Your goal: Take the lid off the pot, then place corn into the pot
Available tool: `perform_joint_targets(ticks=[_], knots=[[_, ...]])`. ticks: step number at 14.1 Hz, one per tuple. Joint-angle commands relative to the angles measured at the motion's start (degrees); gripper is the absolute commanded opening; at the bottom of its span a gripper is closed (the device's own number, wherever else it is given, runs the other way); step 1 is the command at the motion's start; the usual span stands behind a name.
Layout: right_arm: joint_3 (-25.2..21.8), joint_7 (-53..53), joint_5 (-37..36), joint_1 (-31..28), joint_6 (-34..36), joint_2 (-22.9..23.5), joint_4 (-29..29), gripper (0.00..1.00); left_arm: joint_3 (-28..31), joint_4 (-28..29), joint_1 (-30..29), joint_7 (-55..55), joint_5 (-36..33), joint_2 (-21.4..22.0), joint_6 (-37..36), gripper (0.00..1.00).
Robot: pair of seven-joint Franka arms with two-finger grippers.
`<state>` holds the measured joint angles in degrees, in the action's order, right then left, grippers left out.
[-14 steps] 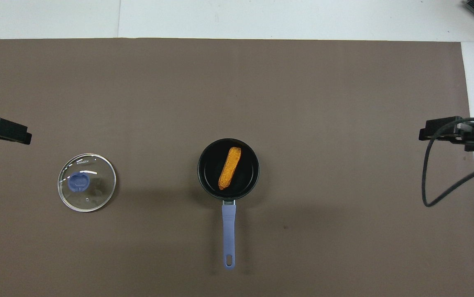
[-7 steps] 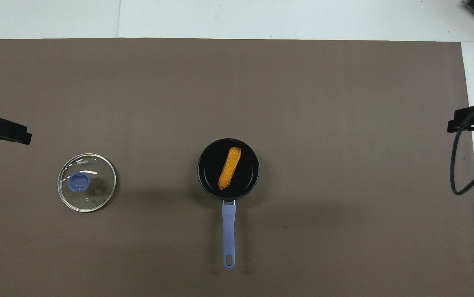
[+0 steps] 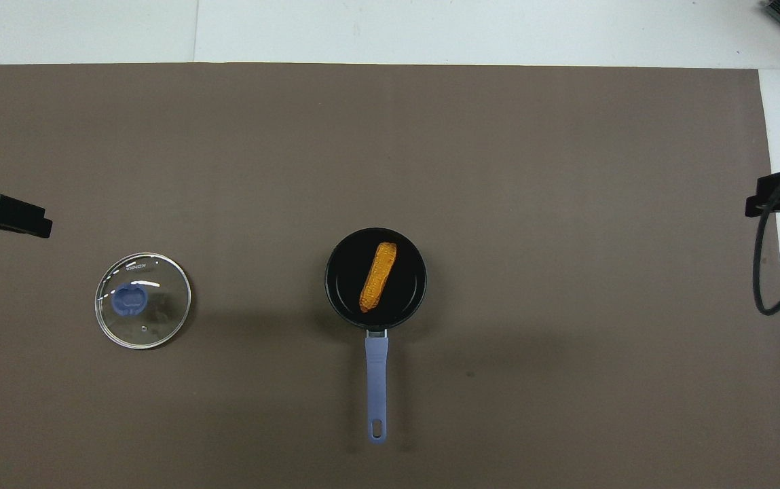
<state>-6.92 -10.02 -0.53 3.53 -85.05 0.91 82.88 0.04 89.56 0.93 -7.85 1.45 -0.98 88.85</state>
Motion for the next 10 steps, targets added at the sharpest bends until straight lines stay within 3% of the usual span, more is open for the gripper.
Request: perform_joint_targets(ticks=[1,10], knots=[[0.3,1.8,0.6,-1.8,2.0,0.1,-1.1,1.0,-0.1,-1.1,-0.4,-0.2,-0.2,-0.5,-1.3,1.0],[1.1,4.3,2.4,-1.2,3.7,0.5,-1.5,1.0,-0.1,-1.1,-0.4,-0.2,-0.2,-0.5,-1.3,1.0]])
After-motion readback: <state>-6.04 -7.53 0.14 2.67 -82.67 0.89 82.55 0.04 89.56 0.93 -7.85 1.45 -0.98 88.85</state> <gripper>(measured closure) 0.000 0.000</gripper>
